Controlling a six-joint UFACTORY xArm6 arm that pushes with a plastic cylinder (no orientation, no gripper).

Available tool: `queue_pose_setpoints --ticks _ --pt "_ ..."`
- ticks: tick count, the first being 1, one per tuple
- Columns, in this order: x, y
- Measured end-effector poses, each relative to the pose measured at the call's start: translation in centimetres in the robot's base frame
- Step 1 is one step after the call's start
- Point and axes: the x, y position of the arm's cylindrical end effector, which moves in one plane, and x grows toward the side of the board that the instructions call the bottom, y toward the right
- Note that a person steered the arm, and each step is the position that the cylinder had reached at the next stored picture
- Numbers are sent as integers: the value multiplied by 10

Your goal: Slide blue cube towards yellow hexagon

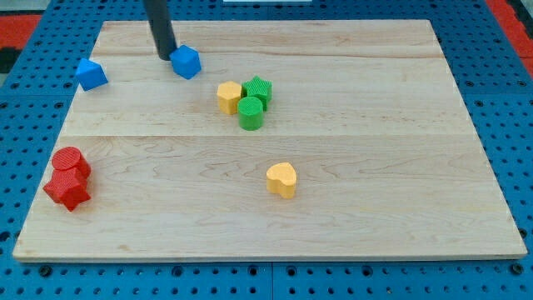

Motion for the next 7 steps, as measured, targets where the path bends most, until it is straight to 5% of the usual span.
queue_pose_setpoints --ticks 3,7 --pt "36 81" --pt "22 72"
